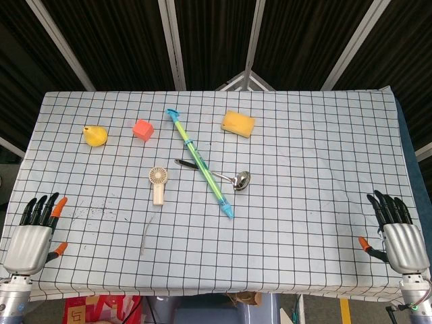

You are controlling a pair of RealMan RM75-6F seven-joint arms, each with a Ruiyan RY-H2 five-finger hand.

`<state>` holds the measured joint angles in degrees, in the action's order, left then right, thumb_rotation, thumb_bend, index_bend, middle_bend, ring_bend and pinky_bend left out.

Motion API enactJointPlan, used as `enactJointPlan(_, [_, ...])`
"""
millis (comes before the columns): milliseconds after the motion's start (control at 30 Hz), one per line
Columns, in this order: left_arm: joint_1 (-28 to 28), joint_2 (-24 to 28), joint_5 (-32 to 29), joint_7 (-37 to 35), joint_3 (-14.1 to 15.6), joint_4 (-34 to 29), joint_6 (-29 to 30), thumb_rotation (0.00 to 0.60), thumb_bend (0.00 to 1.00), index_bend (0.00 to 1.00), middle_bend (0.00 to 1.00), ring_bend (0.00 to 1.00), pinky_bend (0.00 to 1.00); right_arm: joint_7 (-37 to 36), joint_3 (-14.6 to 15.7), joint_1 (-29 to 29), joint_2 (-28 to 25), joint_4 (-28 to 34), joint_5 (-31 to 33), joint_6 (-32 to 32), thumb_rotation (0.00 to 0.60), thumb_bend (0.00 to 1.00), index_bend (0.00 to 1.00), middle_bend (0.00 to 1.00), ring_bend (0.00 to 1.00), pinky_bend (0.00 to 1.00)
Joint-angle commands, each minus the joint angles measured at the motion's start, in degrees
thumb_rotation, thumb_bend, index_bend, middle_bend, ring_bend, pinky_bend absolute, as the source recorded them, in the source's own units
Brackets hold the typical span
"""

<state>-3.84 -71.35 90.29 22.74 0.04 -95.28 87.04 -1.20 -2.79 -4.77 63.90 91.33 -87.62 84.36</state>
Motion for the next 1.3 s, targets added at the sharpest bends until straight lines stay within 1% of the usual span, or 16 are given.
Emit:
enactJointPlan(33, [0.0, 0.0, 0.0, 0.1, 0.0, 0.0, 0.0, 0.600, 0.09, 0.00, 0.00, 0.00, 0.00, 0.0, 0.0, 0.0, 0.0, 0.0, 0.0, 0.0, 0.600, 0.28, 0.06, 0.00, 0.00, 0.00])
enactJointPlan(367, [0.0, 0.1, 0.3, 0.3, 0.1, -0.4, 0.1, 0.600, 0.09, 0.00, 0.00, 0.00, 0.00, -0.1, 0.1, 0.2, 0.1, -0.2, -0.3, 0.4, 0.600, 0.28, 0.06, 0.00, 0.00, 0.00])
enactJointPlan(467, [-0.4, 0.0, 0.1, 0.7, -0.3, -0.8, -0.4, 0.600, 0.09, 0.00, 0.07, 0.00, 0.00, 0.1, 0.1, 0.2, 0.2, -0.2, -0.2, 0.4, 0.600, 0.28, 0.06, 0.00, 0.00, 0.00])
enactJointPlan(500, [-0.6, 0.0, 0.1, 0.9, -0.4, -0.9, -0.6, 0.600, 0.10, 0.00, 0.13, 0.00, 0.02, 0.1, 0.0, 0.2, 0.2, -0.2, -0.2, 0.4, 0.600, 0.28, 0.06, 0.00, 0.00, 0.00])
enactJointPlan(567, [-1.4, -0.2, 0.0, 2.0, -0.9, -1.2, -1.4, 0.600, 0.12, 0.00, 0.28, 0.06, 0.12, 0.1, 0.0, 0.1, 0.2, -0.2, -0.2, 0.3, 0.600, 0.28, 0.06, 0.00, 0.00, 0.00])
enactJointPlan(600, [-1.8, -0.5, 0.0, 2.7, -1.2, -1.3, -1.7, 0.600, 0.15, 0.00, 0.39, 0.14, 0.22, 0.1, 0.0, 0.1, 0.2, -0.2, -0.2, 0.3, 0.600, 0.28, 0.06, 0.00, 0.00, 0.00])
enactJointPlan(633, [-2.3, -0.8, 0.0, 3.6, -1.7, -1.4, -2.1, 0.600, 0.19, 0.00, 0.50, 0.25, 0.32, 0.0, 0.0, 0.1, 0.1, -0.2, -0.2, 0.3, 0.600, 0.28, 0.06, 0.00, 0.00, 0.00])
enactJointPlan(667, [-2.9, -1.2, -0.3, 4.4, -2.1, -1.6, -2.6, 0.600, 0.22, 0.00, 0.57, 0.32, 0.38, 0.0, 0.1, 0.1, 0.1, -0.2, -0.2, 0.2, 0.600, 0.28, 0.06, 0.00, 0.00, 0.00])
enactJointPlan(700, [-3.7, -1.9, -0.9, 5.7, -2.8, -1.9, -3.5, 0.600, 0.26, 0.00, 0.66, 0.43, 0.45, -0.1, 0.1, 0.1, 0.1, -0.2, -0.2, 0.2, 0.600, 0.28, 0.06, 0.00, 0.00, 0.00])
enactJointPlan(733, [-4.3, -2.5, -1.5, 6.5, -3.3, -2.2, -4.3, 0.600, 0.32, 0.00, 0.74, 0.50, 0.50, -0.2, 0.1, 0.1, 0.0, -0.2, -0.2, 0.1, 0.600, 0.28, 0.06, 0.00, 0.00, 0.00])
enactJointPlan(833, [-6.5, -4.4, -4.8, 9.4, -4.9, -3.7, -8.1, 0.600, 0.47, 0.00, 0.83, 0.60, 0.57, -0.6, 0.1, 0.0, -0.1, -0.2, -0.2, 0.1, 0.600, 0.28, 0.06, 0.00, 0.00, 0.00])
enactJointPlan(933, [-9.1, -6.6, -8.9, 13.3, -6.8, -4.9, -11.9, 0.600, 0.59, 0.00, 0.87, 0.64, 0.61, -0.7, 0.1, 0.0, -0.1, -0.3, -0.3, 0.0, 0.600, 0.28, 0.06, 0.00, 0.00, 0.00])
enactJointPlan(1000, [-10.6, -7.9, -11.3, 15.4, -7.9, -5.5, -13.9, 0.600, 0.64, 0.03, 0.89, 0.66, 0.62, -0.9, 0.1, 0.0, -0.2, -0.3, -0.3, -0.1, 0.600, 0.28, 0.06, 0.00, 0.00, 0.00])
enactJointPlan(1100, [-12.6, -9.9, -15.3, 18.4, -9.2, -6.1, -16.6, 0.600, 0.67, 0.08, 0.90, 0.67, 0.63, -1.1, 0.1, -0.1, -0.2, -0.3, -0.2, -0.3, 0.600, 0.28, 0.06, 0.00, 0.00, 0.00])
enactJointPlan(1133, [-13.9, -11.1, -17.6, 20.3, -10.0, -6.3, -18.1, 0.600, 0.68, 0.09, 0.91, 0.67, 0.63, -1.2, 0.1, -0.2, -0.3, -0.3, -0.2, -0.4, 0.600, 0.28, 0.06, 0.00, 0.00, 0.00])
enactJointPlan(1300, [-18.0, -16.0, -26.6, 28.4, -12.4, -5.4, -20.2, 0.600, 0.72, 0.10, 0.91, 0.68, 0.63, -1.5, 0.1, -0.4, -0.5, -0.2, 0.0, -0.9, 0.600, 0.28, 0.06, 0.00, 0.00, 0.00])
